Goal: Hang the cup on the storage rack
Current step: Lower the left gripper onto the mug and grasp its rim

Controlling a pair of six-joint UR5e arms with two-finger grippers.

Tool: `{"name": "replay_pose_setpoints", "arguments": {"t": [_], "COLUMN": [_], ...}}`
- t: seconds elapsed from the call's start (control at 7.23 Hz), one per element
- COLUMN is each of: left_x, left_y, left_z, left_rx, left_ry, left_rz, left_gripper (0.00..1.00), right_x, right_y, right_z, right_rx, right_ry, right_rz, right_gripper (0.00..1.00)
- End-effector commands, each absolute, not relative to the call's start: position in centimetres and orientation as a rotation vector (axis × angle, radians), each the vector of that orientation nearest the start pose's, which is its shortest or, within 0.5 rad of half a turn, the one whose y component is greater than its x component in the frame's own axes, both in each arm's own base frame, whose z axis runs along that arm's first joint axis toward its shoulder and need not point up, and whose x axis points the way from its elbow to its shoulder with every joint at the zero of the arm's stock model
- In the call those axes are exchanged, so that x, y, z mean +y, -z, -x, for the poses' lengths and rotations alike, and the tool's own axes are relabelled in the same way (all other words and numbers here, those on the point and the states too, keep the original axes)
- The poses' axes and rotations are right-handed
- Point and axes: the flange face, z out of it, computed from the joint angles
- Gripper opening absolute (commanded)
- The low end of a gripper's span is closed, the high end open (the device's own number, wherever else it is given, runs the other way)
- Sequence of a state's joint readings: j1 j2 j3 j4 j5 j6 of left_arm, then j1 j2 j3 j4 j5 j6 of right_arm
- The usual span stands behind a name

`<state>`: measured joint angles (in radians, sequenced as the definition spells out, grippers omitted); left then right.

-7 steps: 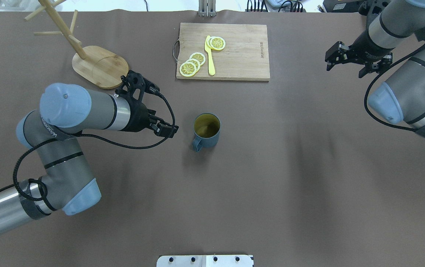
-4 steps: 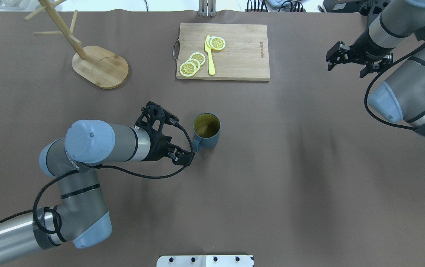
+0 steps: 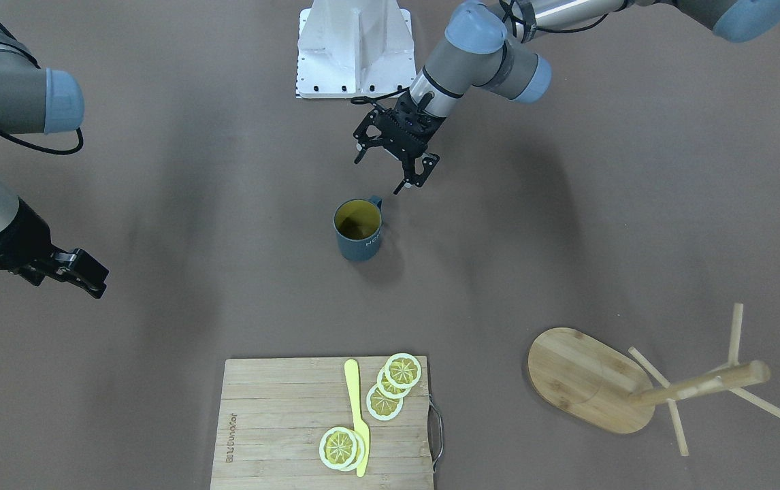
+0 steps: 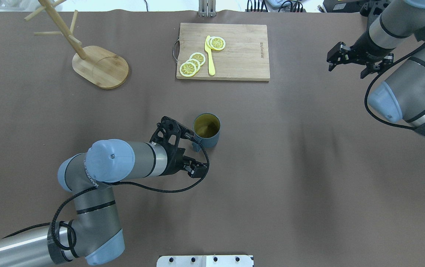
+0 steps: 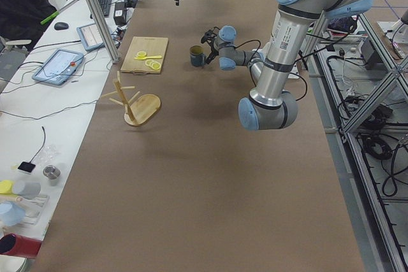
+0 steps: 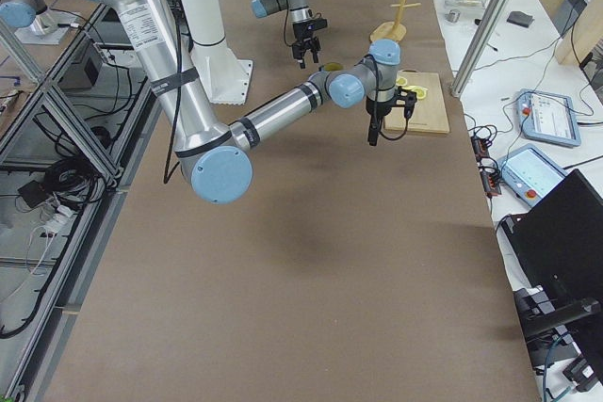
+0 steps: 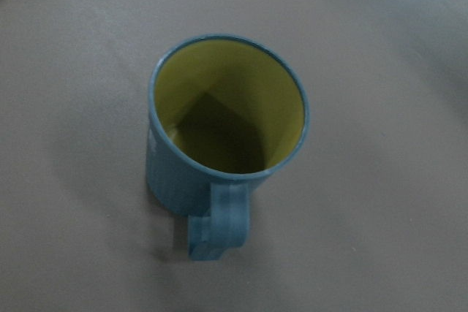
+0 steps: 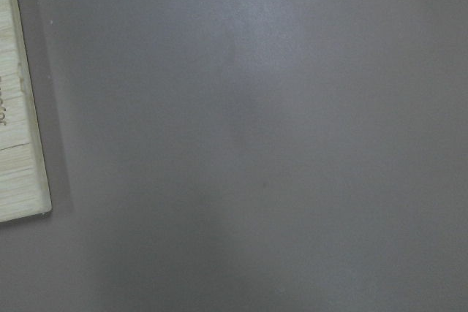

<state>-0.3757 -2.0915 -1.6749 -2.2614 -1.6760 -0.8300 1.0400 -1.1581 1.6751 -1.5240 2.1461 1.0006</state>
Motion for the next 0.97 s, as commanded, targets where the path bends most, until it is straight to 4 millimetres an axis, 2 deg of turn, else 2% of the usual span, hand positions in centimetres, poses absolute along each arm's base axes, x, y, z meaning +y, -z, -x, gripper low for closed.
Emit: {"name": "replay_pose_setpoints", "arguments": {"t": [0.0, 0.28, 0.55, 0.69, 0.83], "left_x": [-35.9, -36.6, -38.2, -38.4, -38.5], "left_y": [-22.2, -23.0, -23.4, -23.7, -23.6], "left_z": [-57.3, -57.5, -56.8, -56.8, -56.7], "left_rx": [1.162, 1.134, 1.109, 1.093, 1.094], "left_ry": [-0.377, -0.359, -0.36, -0.386, -0.384], "left_rz": [-0.64, -0.655, -0.679, -0.697, -0.698], "left_gripper": [0.94, 0.92, 0.91, 0.87, 0.7], "right_x": [-59.4, -59.4, -59.4, -59.3, -59.3], "right_y": [-37.8, -37.4, -37.3, -37.2, -37.2], "right_z": [25.7, 25.8, 25.9, 26.2, 26.4], "right_rx": [-0.782, -0.786, -0.787, -0.788, -0.788], "right_ry": [-0.283, -0.289, -0.29, -0.286, -0.283], "right_rz": [-0.004, -0.004, -0.004, -0.002, -0.001], "right_gripper": [1.0, 1.0, 1.0, 1.0, 1.0]}}
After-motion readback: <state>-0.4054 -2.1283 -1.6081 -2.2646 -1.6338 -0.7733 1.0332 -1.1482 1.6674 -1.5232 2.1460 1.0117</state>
